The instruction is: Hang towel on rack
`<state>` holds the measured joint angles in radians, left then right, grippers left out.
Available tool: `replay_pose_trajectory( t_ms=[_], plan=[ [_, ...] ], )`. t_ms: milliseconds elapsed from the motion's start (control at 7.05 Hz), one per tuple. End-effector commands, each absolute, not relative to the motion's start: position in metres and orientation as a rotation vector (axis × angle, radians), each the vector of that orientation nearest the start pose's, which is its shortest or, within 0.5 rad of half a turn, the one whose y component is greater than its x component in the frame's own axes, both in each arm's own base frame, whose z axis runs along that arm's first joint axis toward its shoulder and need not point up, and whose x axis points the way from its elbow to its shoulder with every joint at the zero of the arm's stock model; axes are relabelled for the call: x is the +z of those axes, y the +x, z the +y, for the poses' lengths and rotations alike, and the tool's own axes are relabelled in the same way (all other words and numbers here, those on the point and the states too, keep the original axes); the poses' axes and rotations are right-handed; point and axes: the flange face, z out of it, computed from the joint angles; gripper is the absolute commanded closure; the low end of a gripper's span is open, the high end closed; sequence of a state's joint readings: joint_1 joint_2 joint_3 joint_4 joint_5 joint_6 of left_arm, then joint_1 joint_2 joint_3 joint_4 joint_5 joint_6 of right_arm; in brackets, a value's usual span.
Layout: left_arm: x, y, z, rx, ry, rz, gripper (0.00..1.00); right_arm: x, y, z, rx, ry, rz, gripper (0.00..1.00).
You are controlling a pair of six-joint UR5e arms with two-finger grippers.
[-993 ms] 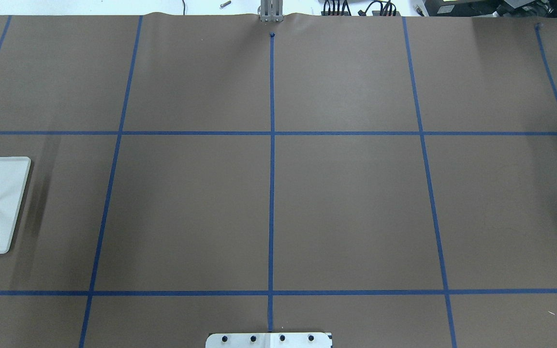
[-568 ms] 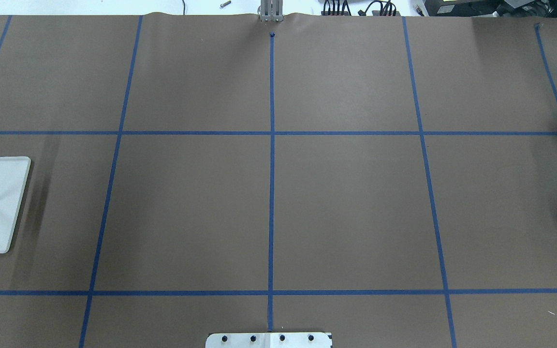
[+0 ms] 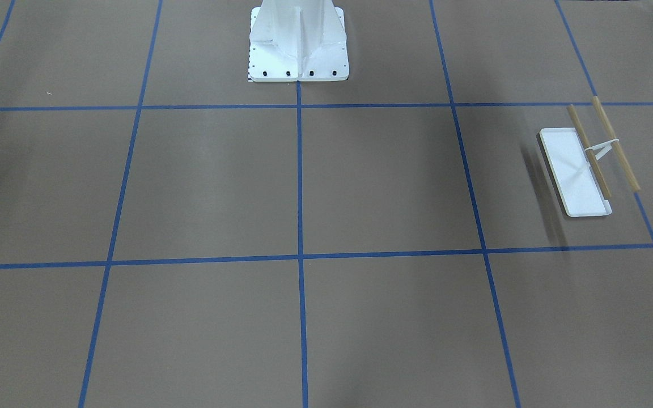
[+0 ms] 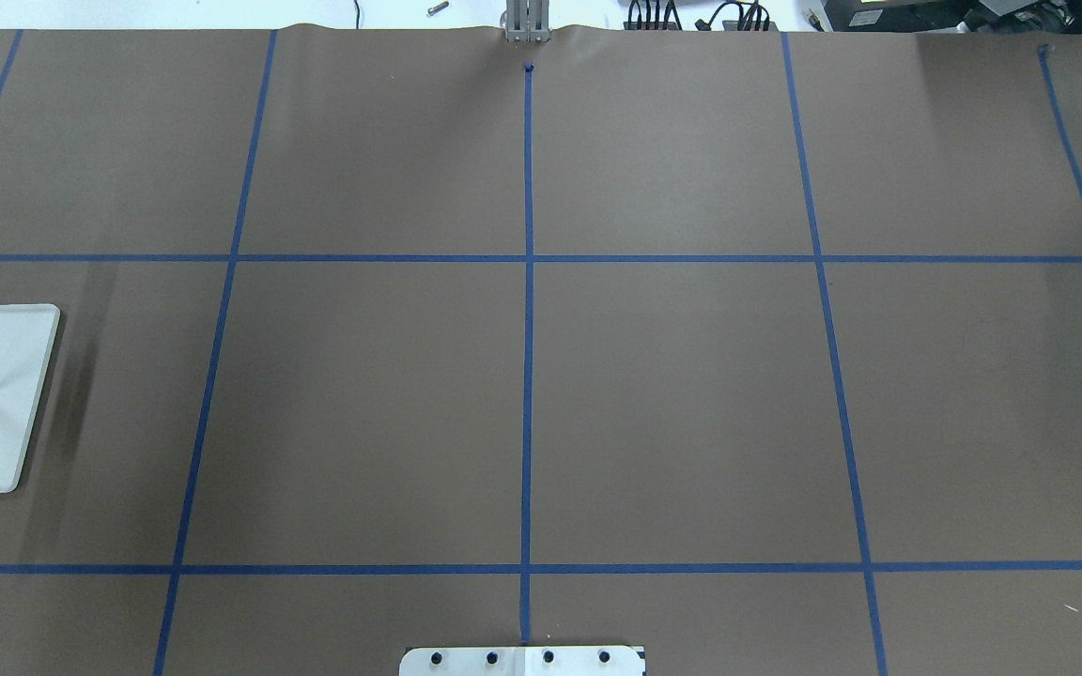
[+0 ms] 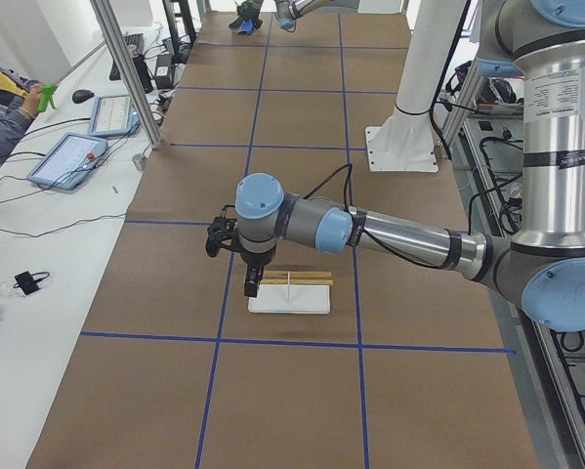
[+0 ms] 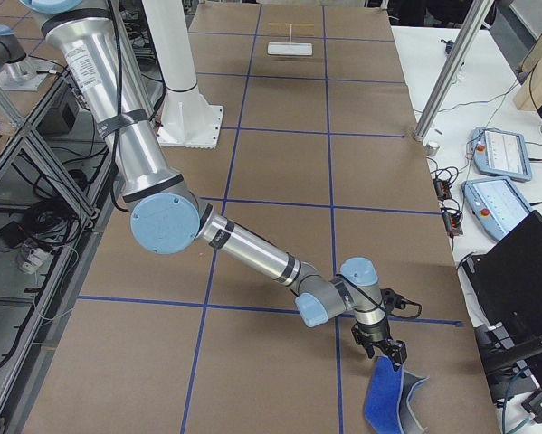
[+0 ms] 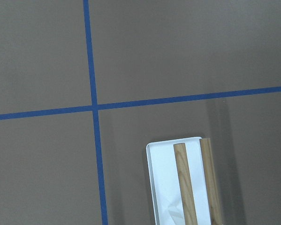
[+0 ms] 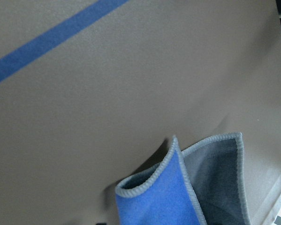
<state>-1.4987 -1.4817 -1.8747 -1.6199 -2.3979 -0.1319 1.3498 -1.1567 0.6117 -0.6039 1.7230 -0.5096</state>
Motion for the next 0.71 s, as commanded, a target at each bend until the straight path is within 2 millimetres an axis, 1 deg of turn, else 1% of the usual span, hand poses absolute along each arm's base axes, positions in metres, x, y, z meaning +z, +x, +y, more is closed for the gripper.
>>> replay_pose_trajectory(
  t_ms=[0,142,284,568],
  plan=[
    [0.5406,-0.0267,-0.4630,0.054,0.165,0.843,0.02,0.8100,-0.0237,-0.6523,-0.754,0.428,-0.085,0.20],
    [0.5412,-0.0267,-0.4624,0.053,0.163,0.844,0.02,0.8156,-0.0261,-0.6497,-0.758,0.419,-0.087,0.21],
    [0.5411,-0.0267,-0.4624,0.054,0.165,0.844,0.02,0.8165,-0.0278,-0.6519,-0.760,0.413,-0.090,0.21],
    [0.5405,-0.0267,-0.4623,0.054,0.165,0.844,0.02,0.8191,-0.0325,-0.6550,-0.763,0.400,-0.094,0.28]
  ],
)
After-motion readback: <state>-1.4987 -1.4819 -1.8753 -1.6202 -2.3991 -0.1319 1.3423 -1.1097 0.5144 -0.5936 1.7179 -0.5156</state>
